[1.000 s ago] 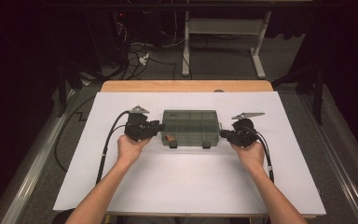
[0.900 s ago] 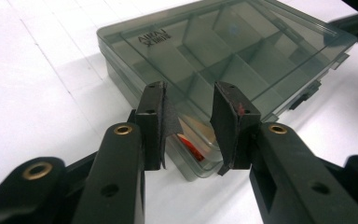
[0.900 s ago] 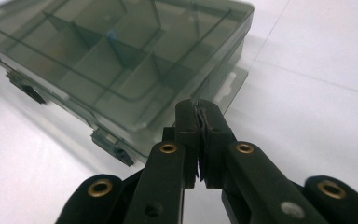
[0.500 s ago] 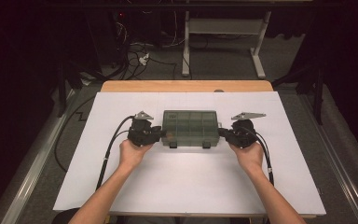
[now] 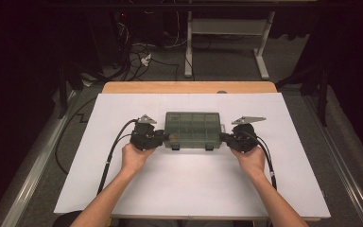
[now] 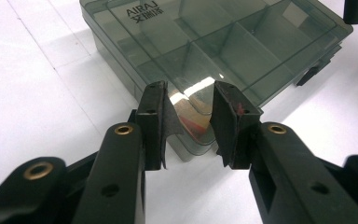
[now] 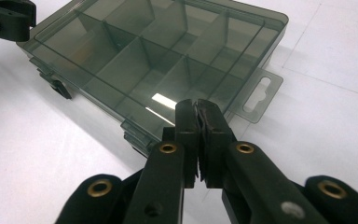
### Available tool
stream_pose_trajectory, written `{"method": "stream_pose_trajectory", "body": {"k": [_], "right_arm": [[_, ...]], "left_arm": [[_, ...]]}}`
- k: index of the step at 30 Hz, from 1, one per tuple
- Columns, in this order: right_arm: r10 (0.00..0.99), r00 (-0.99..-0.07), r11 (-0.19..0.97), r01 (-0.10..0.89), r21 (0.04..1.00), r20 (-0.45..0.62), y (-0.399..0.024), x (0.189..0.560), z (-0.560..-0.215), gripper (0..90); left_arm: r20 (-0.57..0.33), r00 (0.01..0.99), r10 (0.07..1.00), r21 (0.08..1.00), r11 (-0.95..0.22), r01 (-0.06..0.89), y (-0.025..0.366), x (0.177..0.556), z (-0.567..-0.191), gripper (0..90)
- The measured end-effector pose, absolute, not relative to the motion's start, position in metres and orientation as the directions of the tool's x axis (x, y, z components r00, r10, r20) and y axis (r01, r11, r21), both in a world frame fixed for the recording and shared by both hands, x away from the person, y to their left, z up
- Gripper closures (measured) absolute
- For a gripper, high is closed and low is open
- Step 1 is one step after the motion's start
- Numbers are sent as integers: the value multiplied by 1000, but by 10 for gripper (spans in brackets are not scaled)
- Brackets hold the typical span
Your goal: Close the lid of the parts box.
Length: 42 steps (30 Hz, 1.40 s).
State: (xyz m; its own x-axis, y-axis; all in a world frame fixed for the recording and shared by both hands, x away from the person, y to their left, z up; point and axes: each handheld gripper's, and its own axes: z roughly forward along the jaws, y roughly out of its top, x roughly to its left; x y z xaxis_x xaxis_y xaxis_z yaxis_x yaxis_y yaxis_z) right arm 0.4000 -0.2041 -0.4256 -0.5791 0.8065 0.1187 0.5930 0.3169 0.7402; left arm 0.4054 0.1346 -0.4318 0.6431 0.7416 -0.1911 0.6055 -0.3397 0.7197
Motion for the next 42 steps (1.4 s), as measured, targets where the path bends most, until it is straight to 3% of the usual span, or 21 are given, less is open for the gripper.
{"method": "stream_pose_trajectory", "body": {"k": [13,22,42], "right_arm": [[819,-564,283,559,779,107,-223,385,-424,675],[827,-555,239,497,834,94,-240,363,-423,560],[850,-521,177,423,889,79,-272,312,-444,416]], "left_arm": [[-146,645,750,778,-316,544,150,386,-423,483],[-138,618,774,815,-266,515,172,362,-426,461],[-123,597,793,857,-219,467,210,313,-441,431]]}}
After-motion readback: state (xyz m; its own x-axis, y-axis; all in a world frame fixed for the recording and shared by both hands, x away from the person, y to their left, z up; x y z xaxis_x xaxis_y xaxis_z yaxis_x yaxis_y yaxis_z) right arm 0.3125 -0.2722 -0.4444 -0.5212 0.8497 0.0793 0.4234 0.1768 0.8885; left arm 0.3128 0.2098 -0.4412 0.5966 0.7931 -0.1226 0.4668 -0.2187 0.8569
